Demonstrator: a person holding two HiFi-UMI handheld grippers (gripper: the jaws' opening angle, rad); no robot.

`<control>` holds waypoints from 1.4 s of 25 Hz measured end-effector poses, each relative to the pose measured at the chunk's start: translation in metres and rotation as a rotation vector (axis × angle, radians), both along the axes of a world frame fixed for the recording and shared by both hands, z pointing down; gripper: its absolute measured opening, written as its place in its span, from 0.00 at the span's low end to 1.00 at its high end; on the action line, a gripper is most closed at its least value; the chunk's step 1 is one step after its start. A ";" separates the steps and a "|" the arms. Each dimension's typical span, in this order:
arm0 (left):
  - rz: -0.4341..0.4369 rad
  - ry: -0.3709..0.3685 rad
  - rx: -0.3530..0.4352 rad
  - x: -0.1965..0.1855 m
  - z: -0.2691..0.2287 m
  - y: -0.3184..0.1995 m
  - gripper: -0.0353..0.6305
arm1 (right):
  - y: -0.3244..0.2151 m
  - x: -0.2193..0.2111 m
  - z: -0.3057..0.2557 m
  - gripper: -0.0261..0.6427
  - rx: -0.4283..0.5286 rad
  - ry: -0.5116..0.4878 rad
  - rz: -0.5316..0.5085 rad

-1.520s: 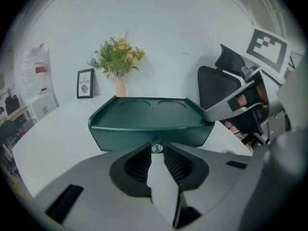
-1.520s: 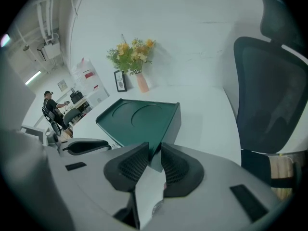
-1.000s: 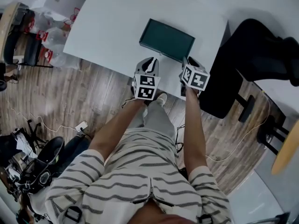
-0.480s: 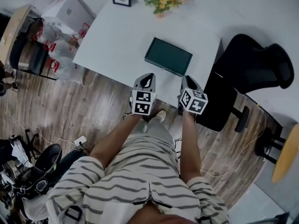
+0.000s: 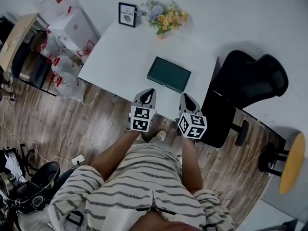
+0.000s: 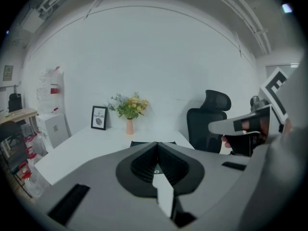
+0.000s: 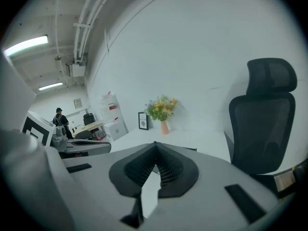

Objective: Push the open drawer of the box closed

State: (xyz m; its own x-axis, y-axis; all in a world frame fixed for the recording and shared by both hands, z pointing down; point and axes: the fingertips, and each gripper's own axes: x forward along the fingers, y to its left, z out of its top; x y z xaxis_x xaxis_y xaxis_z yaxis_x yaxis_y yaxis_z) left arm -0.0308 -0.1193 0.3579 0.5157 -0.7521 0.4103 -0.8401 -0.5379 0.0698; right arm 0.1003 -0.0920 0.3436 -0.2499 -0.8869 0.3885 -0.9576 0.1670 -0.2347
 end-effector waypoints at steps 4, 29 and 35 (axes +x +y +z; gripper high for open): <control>0.013 0.027 0.039 -0.001 -0.018 0.005 0.05 | 0.011 -0.010 -0.025 0.03 0.085 0.006 -0.018; 0.098 0.101 0.211 0.015 -0.094 0.019 0.05 | 0.025 -0.008 -0.080 0.03 0.286 0.024 0.007; 0.095 0.106 0.203 0.011 -0.092 0.014 0.05 | 0.020 -0.006 -0.081 0.03 0.295 0.030 0.017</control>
State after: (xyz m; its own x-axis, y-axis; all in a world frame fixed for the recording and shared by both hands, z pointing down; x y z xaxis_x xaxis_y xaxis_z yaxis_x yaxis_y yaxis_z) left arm -0.0199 -0.1051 0.2656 0.6204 -0.7595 0.1956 -0.7785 -0.6265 0.0368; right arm 0.0941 -0.0715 0.2622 -0.2265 -0.9665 0.1206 -0.9666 0.2078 -0.1498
